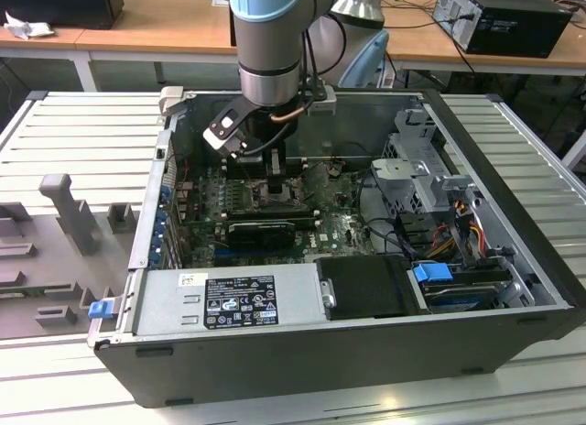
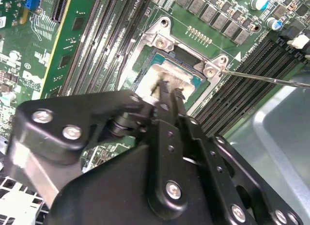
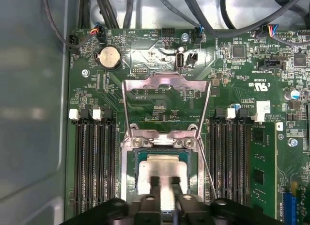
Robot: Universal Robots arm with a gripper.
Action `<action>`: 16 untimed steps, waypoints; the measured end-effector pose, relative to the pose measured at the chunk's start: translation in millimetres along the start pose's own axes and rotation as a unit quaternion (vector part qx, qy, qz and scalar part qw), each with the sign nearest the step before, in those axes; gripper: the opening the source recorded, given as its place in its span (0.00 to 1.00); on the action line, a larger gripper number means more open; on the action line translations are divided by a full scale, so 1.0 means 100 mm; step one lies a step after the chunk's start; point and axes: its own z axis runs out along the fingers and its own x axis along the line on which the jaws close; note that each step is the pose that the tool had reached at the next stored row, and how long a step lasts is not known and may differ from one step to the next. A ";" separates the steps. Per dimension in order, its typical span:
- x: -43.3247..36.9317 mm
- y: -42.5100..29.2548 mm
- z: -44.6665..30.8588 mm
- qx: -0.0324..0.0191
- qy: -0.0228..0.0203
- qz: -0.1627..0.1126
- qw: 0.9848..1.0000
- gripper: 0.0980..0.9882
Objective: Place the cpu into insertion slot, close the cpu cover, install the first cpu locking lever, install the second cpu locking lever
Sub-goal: 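Place the cpu into insertion slot, then close the cpu cover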
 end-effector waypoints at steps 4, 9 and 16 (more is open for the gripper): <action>0.000 0.000 -0.010 0.000 0.000 0.000 1.000 0.01; 0.000 0.002 -0.025 0.000 0.000 0.000 1.000 0.01; 0.001 0.004 -0.066 0.000 -0.001 0.000 1.000 0.01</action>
